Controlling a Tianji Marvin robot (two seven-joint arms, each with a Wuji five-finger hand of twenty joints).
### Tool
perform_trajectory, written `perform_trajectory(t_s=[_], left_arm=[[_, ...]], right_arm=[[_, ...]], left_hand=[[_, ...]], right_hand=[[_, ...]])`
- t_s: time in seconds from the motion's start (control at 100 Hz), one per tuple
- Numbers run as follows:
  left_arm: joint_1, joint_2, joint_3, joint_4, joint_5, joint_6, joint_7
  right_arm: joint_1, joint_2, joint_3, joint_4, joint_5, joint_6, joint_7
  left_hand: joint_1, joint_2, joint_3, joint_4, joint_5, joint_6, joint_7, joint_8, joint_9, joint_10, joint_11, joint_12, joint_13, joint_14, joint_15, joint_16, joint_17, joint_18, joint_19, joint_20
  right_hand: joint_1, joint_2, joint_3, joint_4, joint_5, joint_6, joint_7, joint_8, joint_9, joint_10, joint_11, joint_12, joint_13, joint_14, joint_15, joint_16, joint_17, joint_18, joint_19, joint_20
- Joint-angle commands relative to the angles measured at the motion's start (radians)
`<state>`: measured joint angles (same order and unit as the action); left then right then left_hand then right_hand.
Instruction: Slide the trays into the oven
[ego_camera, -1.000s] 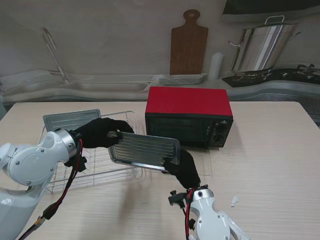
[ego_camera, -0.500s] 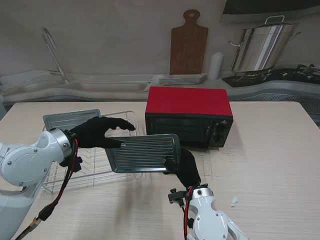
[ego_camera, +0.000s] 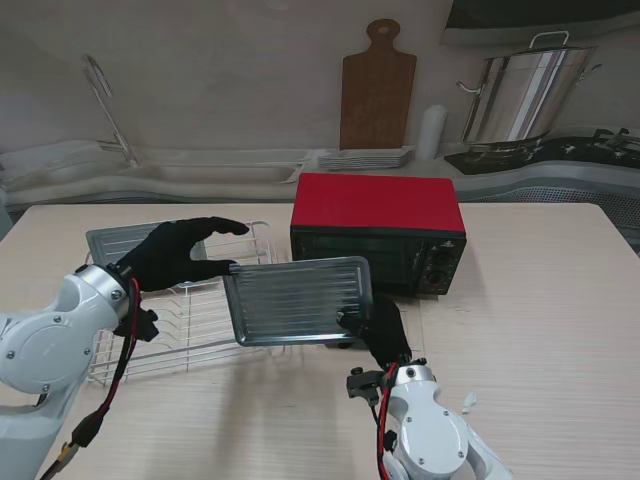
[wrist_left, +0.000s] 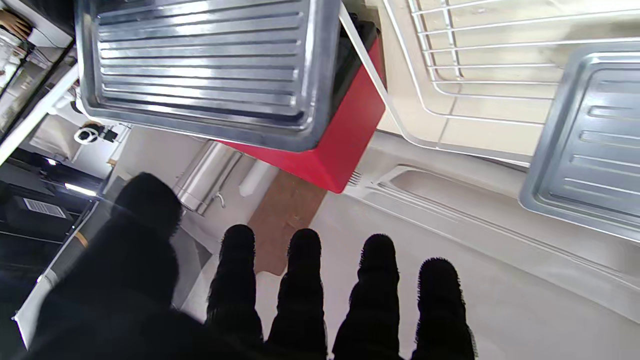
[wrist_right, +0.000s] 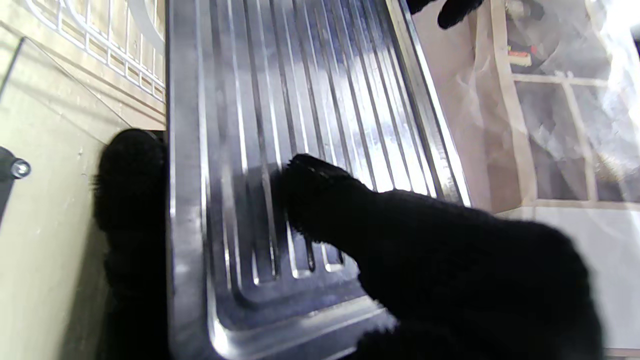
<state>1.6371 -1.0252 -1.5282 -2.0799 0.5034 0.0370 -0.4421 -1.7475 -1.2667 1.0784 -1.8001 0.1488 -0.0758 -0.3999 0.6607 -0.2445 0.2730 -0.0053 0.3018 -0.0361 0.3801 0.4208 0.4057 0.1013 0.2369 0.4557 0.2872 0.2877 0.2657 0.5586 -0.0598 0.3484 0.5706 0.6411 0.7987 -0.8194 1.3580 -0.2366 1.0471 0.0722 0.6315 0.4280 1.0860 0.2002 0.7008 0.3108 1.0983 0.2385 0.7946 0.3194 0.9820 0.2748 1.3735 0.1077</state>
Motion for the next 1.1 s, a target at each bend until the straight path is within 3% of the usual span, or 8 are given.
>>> perform_trajectory(t_s=[0.0, 0.18, 0.62, 0.82, 1.09], left_arm=[[0.024, -0.013, -0.003, 0.000, 0.007, 0.003, 0.022], [0.066, -0.032, 0.006, 0.026, 0.080, -0.017, 0.137], [0.129, -0.055, 0.088, 0.088, 0.330, -0.077, 0.367], [0.126, -0.055, 0.153, 0.115, 0.441, -0.063, 0.440], [0.087, -0.055, 0.222, 0.171, 0.447, -0.079, 0.472]], right_arm=[[-0.016, -0.002, 0.015, -0.025, 0.037, 0.016, 0.030], [-0.029, 0.000, 0.060, -0.053, 0.120, 0.082, 0.056], [-0.015, -0.010, 0.166, -0.061, 0.253, 0.264, 0.064], [0.011, -0.018, 0.216, -0.051, 0.331, 0.377, 0.072], [0.072, -0.040, 0.237, -0.006, 0.411, 0.480, 0.038]], left_hand=[[-0.017, 0.047, -0.054, -0.026, -0.038, 0.007, -0.029, -0.028, -0.038, 0.007, -0.035, -0.033, -0.045, -0.005, -0.056, -0.030, -0.019, -0.014, -0.075, -0.014], [0.011, 0.130, -0.146, -0.011, -0.037, -0.017, -0.056, -0.068, -0.035, 0.016, -0.060, -0.058, -0.071, -0.003, -0.092, -0.058, -0.019, -0.015, -0.181, -0.014], [0.038, 0.172, -0.201, 0.005, -0.066, 0.034, -0.110, -0.133, -0.115, 0.009, -0.129, -0.111, -0.155, -0.039, -0.166, -0.115, -0.037, -0.047, -0.410, -0.028], [0.027, 0.188, -0.215, 0.007, -0.070, 0.050, -0.140, -0.165, -0.101, 0.023, -0.135, -0.135, -0.165, -0.041, -0.176, -0.135, -0.048, -0.048, -0.441, -0.043], [0.031, 0.191, -0.217, 0.010, -0.071, 0.044, -0.136, -0.169, -0.103, 0.016, -0.130, -0.140, -0.168, -0.045, -0.174, -0.139, -0.046, -0.049, -0.450, -0.054]], right_hand=[[0.104, 0.049, 0.094, -0.009, 0.139, -0.085, 0.164, 0.052, 0.019, 0.019, 0.026, 0.011, 0.051, 0.076, 0.037, 0.023, 0.070, -0.084, 0.094, 0.035], [0.105, 0.050, 0.094, -0.009, 0.131, -0.080, 0.163, 0.045, 0.012, 0.022, 0.032, 0.012, 0.045, 0.075, 0.040, 0.024, 0.068, -0.077, 0.093, 0.038], [0.107, 0.043, 0.101, -0.006, 0.104, -0.058, 0.146, 0.009, 0.002, 0.053, 0.036, 0.010, 0.055, 0.092, 0.037, 0.017, 0.071, -0.056, 0.103, 0.046], [0.109, 0.042, 0.101, -0.007, 0.090, -0.046, 0.146, -0.010, -0.005, 0.068, 0.043, 0.014, 0.064, 0.098, 0.041, 0.016, 0.078, -0.048, 0.110, 0.046], [0.111, 0.039, 0.102, -0.008, 0.084, -0.041, 0.149, -0.021, -0.005, 0.080, 0.052, 0.016, 0.079, 0.101, 0.042, 0.012, 0.084, -0.043, 0.121, 0.048]])
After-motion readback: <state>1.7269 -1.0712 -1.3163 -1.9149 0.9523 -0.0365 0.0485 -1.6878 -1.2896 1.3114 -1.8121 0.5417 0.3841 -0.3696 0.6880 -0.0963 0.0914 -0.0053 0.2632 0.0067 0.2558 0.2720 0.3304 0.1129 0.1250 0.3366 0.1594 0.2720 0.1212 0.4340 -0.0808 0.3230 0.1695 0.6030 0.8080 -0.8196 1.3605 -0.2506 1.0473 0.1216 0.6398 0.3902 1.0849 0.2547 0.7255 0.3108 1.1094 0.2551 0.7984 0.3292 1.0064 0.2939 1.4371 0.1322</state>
